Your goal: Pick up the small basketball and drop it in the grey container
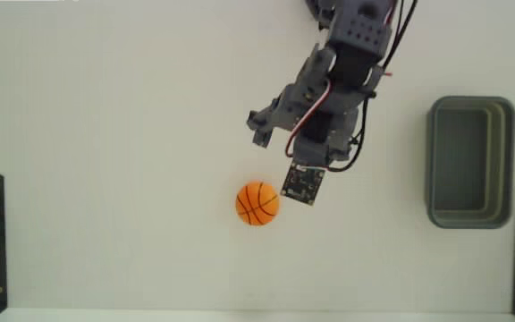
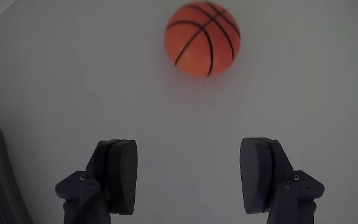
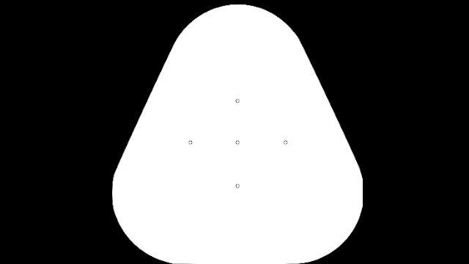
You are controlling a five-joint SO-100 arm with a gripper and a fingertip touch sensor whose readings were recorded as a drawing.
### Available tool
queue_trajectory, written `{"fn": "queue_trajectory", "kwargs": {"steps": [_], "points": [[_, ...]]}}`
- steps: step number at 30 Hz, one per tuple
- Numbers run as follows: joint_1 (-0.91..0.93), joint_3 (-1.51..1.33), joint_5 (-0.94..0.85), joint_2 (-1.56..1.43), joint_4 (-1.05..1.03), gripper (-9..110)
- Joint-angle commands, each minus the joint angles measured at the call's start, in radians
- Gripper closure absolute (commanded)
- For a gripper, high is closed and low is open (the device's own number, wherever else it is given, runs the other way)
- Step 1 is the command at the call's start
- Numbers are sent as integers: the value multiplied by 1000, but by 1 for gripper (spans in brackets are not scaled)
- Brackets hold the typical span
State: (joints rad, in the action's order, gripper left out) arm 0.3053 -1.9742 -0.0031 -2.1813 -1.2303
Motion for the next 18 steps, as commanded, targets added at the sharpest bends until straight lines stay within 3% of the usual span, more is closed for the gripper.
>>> {"fn": "queue_trajectory", "kwargs": {"steps": [1, 18], "points": [[20, 58, 3, 21, 37, -9], [20, 190, 3, 268, 152, -9]]}}
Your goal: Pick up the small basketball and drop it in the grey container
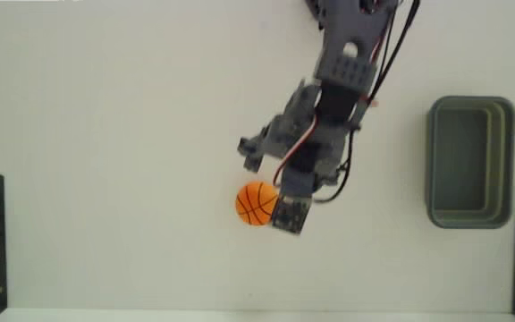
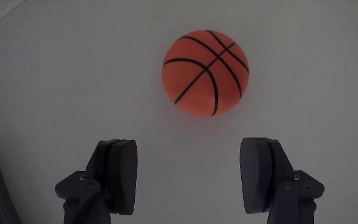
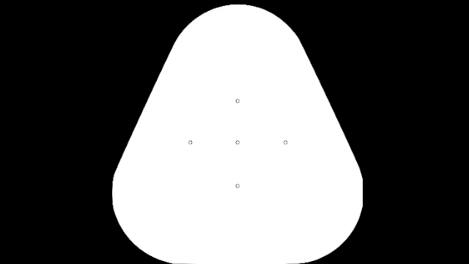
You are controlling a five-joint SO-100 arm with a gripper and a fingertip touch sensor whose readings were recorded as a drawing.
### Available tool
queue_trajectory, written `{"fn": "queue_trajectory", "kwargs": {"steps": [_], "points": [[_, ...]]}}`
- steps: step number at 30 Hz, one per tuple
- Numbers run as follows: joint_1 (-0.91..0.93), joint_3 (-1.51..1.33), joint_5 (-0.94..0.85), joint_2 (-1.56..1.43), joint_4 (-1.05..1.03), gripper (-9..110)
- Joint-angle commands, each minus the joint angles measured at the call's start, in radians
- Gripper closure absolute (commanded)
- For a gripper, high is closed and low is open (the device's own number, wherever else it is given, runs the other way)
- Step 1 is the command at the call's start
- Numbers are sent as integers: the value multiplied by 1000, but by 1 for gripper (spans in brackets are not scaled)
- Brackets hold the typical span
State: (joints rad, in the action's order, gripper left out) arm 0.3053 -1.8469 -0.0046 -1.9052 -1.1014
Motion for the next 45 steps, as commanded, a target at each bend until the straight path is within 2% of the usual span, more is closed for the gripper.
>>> {"fn": "queue_trajectory", "kwargs": {"steps": [1, 45], "points": [[20, 71, 5, 5, 28, -9], [60, 312, 5, 301, 82, -9]]}}
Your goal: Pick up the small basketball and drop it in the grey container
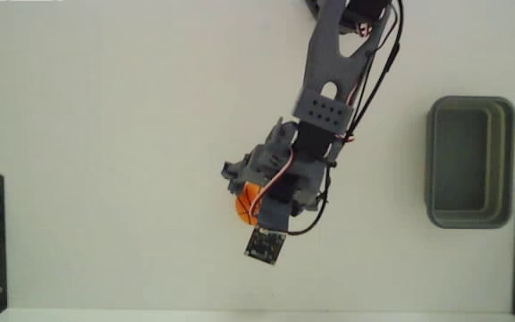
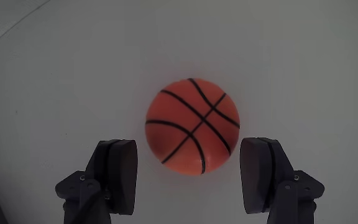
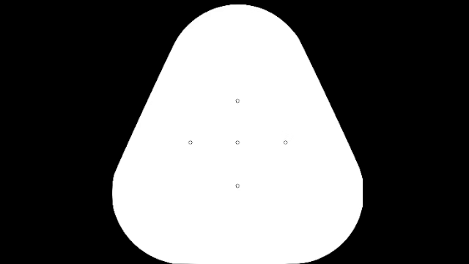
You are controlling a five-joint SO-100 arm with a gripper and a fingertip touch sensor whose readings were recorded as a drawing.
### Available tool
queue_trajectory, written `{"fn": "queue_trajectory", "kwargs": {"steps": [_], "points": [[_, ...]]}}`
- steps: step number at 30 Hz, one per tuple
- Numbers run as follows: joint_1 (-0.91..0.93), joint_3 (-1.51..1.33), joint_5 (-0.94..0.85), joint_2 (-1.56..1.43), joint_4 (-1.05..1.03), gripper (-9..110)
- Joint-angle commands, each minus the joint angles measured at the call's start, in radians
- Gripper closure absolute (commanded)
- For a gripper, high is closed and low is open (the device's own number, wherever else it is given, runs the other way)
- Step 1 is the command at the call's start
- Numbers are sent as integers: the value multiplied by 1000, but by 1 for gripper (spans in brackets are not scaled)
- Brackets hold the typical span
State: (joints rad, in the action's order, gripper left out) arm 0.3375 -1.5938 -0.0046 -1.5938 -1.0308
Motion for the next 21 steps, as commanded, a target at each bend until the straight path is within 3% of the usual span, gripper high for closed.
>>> {"fn": "queue_trajectory", "kwargs": {"steps": [1, 21], "points": [[28, 67, 5, -2, 12, -9], [81, 241, 5, 162, 2, -9]]}}
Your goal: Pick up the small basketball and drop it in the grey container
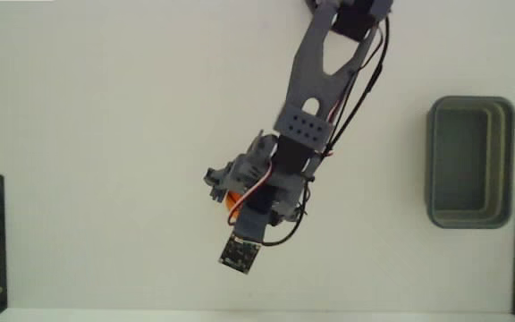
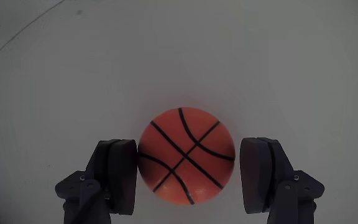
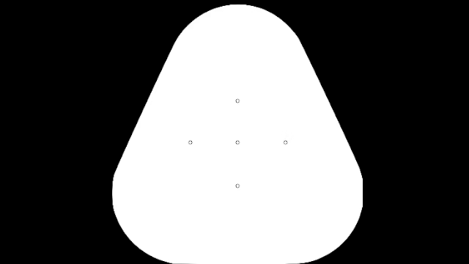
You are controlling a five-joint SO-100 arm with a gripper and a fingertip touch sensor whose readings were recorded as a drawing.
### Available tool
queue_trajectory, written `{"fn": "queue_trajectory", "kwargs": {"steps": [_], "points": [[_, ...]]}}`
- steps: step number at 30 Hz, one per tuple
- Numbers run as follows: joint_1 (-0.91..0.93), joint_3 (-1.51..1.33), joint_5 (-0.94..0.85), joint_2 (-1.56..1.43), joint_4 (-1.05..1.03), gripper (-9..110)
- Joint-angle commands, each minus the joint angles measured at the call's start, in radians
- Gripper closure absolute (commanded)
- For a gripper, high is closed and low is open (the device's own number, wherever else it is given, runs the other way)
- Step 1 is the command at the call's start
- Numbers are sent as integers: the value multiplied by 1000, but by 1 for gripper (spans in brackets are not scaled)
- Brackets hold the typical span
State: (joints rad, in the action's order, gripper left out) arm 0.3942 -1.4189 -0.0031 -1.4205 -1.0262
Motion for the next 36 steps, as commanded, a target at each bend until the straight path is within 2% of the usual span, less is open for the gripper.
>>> {"fn": "queue_trajectory", "kwargs": {"steps": [1, 36], "points": [[25, 76, 3, -3, -3, -9], [25, 123, 3, 37, -10, -9]]}}
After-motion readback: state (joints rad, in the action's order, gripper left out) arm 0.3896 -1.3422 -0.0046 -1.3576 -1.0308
